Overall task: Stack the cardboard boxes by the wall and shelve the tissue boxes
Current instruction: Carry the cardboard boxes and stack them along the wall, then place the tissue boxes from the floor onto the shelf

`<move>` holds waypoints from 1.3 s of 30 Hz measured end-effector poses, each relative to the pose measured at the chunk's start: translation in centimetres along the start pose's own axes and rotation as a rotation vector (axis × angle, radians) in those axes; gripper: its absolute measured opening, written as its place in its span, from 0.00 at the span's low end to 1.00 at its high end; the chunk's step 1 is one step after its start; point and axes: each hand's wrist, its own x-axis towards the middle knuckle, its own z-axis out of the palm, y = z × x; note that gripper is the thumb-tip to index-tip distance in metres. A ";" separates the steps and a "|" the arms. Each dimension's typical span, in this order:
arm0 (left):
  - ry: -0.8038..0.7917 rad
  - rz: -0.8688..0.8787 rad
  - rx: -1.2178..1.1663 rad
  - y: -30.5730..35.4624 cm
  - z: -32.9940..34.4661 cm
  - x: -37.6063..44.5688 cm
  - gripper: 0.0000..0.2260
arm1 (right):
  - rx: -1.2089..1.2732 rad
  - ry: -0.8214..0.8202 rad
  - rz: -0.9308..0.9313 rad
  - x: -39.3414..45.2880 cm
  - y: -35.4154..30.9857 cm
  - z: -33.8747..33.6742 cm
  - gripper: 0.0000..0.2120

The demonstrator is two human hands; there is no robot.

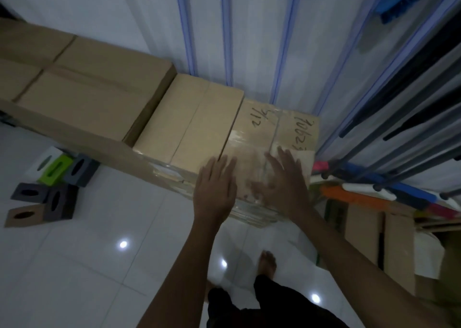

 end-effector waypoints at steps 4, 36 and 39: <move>0.045 -0.014 0.104 -4.5 -1.9 -4.3 0.24 | -0.026 0.120 -0.286 -2.3 -6.2 3.3 0.35; -0.099 -1.150 0.057 -53.7 -24.0 -26.4 0.36 | 0.019 -0.438 -0.648 2.3 -61.2 37.7 0.34; -0.139 -1.138 0.045 -59.9 -26.3 -25.0 0.36 | -0.008 -0.492 -0.580 4.7 -65.2 40.1 0.34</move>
